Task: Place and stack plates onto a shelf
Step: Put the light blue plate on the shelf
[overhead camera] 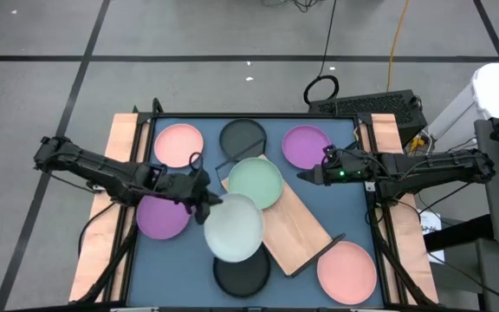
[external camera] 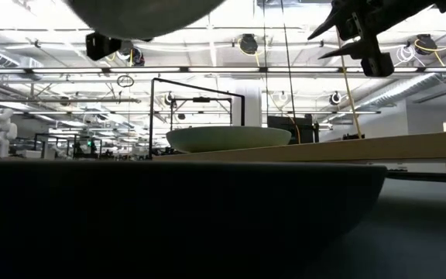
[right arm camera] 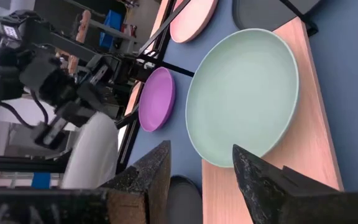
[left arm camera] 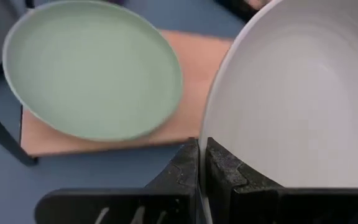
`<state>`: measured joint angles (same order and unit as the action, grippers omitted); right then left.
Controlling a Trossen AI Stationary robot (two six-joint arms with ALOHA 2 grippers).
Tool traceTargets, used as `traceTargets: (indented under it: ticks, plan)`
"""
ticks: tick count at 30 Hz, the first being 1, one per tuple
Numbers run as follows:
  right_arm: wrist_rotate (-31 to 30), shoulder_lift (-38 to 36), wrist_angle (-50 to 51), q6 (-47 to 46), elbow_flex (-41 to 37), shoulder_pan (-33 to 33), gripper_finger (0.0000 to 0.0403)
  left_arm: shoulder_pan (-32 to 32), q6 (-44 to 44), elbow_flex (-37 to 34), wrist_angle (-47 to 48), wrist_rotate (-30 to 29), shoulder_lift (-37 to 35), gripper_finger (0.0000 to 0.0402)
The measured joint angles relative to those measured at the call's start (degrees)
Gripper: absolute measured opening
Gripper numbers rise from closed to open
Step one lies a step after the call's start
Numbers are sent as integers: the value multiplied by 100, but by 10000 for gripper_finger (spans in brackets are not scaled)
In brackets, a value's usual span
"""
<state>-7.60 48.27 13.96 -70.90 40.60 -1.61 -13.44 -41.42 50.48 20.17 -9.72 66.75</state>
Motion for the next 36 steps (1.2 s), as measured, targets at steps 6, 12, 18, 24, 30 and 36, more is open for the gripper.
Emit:
traceTargets:
  ticks: [6,12,18,24,30,36]
  plan:
    - [37,-44,5,56,0,0,155,77,-1265,-2,-27,-350,319,10]
    - [181,-339,6,391,0,2,155,71,-2631,-2,-56,-386,748,10]
    - [167,-651,14,1013,2,65,155,73,-3793,-2,-29,-514,952,10]
    - [162,-743,67,1712,1,215,155,73,-4536,-2,127,-1059,989,10]
    - [162,-745,89,2297,0,314,155,73,-5359,-2,475,-1608,991,10]
    - [163,-769,88,2756,1,317,155,204,-5757,-7,492,-1749,1302,10]
